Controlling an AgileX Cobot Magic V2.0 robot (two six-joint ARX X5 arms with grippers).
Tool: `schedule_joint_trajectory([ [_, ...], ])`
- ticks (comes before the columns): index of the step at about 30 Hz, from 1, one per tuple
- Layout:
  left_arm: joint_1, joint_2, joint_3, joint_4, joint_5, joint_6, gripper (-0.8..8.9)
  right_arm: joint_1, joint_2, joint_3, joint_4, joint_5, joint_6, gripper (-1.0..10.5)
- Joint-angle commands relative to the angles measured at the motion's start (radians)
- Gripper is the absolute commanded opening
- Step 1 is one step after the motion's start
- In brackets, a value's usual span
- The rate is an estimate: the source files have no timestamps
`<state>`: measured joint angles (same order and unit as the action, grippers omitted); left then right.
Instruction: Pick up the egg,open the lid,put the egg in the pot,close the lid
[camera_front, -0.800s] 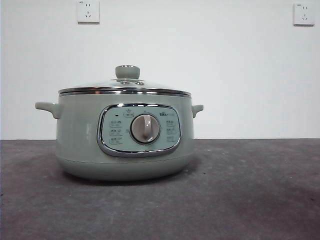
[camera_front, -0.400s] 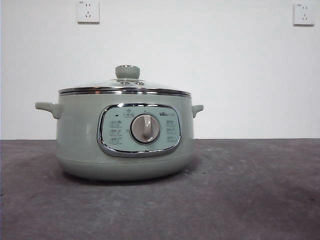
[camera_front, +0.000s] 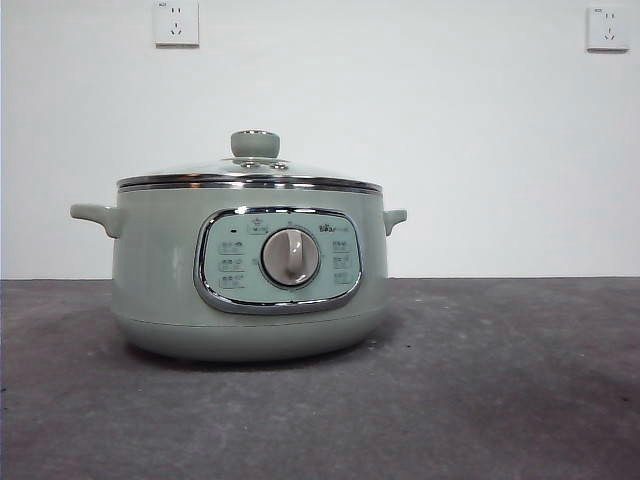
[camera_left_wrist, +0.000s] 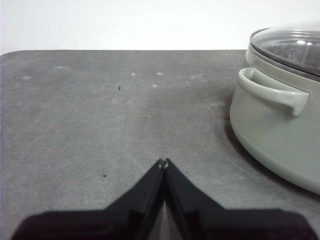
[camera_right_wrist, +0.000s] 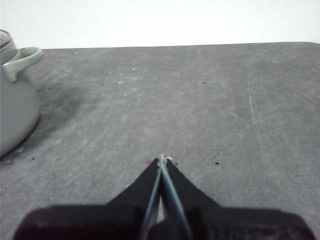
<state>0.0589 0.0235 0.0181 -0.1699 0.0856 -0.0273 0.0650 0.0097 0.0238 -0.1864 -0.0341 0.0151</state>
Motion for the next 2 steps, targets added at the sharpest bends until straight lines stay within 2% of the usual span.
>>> schedule_joint_trajectory([
  [1, 0.003, -0.001, -0.010, 0.007, 0.000, -0.006, -0.04, -0.001, -0.001, -0.009, 0.006, 0.000, 0.011, 0.0],
  [2, 0.003, -0.001, -0.010, 0.007, 0.000, -0.007, -0.04, -0.001, -0.001, -0.009, 0.006, 0.001, 0.011, 0.0],
])
